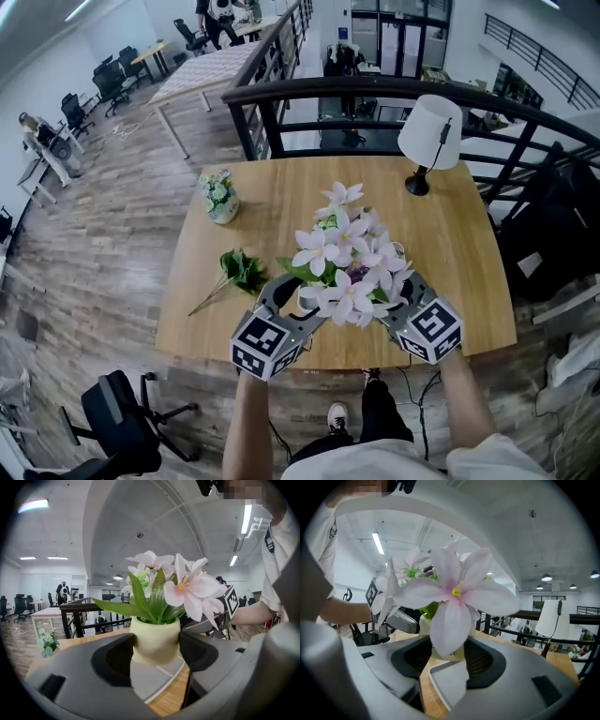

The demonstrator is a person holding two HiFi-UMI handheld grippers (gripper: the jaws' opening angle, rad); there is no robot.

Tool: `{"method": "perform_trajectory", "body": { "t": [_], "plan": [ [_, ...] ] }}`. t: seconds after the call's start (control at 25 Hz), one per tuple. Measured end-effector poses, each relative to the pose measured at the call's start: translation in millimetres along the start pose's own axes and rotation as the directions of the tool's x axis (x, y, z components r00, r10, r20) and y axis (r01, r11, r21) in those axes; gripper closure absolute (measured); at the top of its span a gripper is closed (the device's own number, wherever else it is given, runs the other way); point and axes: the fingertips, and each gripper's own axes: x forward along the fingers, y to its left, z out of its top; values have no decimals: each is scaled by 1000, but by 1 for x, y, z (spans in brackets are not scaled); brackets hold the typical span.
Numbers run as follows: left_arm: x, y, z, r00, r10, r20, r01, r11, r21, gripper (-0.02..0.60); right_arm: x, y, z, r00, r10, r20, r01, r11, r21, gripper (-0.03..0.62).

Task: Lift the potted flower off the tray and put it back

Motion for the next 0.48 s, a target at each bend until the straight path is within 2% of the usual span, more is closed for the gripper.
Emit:
{"method": "perform_trajectory", "body": {
  "t": [0.48],
  "plan": [
    [-44, -48, 24, 999, -11, 39, 10, 1000, 20, 259, -50, 45, 26, 999, -30, 36, 31, 1000, -6, 358]
  ]
}}
